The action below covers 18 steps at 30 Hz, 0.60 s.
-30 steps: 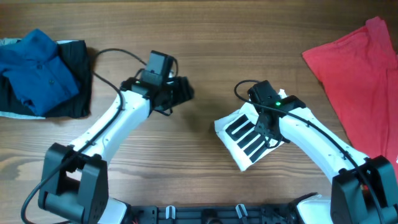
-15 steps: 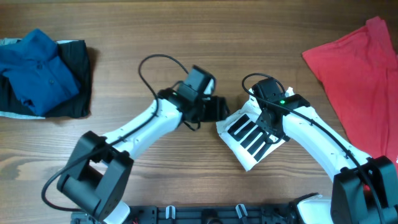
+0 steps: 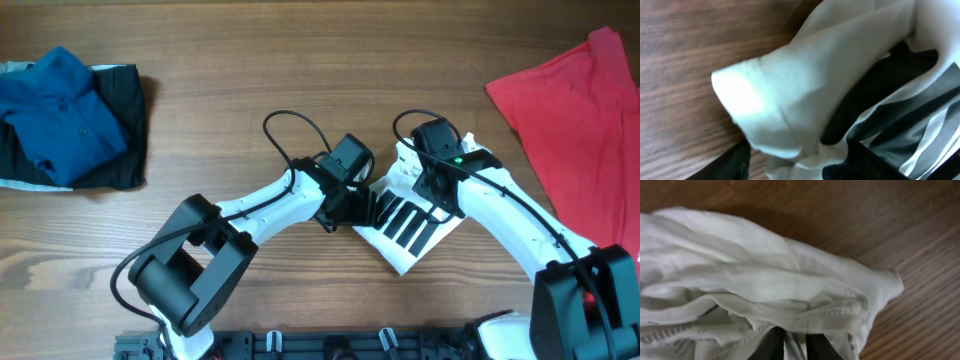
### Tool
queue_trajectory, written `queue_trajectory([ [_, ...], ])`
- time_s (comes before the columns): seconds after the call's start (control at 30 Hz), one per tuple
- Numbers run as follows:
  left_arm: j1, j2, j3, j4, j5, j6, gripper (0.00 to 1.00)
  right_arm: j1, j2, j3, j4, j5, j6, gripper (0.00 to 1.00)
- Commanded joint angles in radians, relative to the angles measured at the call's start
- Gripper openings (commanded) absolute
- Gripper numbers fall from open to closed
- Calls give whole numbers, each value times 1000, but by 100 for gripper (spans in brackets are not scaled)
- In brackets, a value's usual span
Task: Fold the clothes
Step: 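Grasp the folded shirt's left edge with the left gripper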
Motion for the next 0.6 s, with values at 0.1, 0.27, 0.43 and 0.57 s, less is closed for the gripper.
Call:
queue_trajectory([
  [0.1, -37, 28, -5, -132, -28, -113, 57, -5, 15, -4, 46, 3, -62, 16],
  [0.27, -109, 28, -5, -161, -29, -180, 57, -5, 15, -4, 67, 3, -136, 16],
  [0.43, -105, 14, -5, -161, -33, -152, 59, -5, -2, -3, 56, -100, -222, 19],
  [0.57, -70, -49, -5, -169, -58, -6, 64, -5, -90, 15, 8, -144, -249, 23],
])
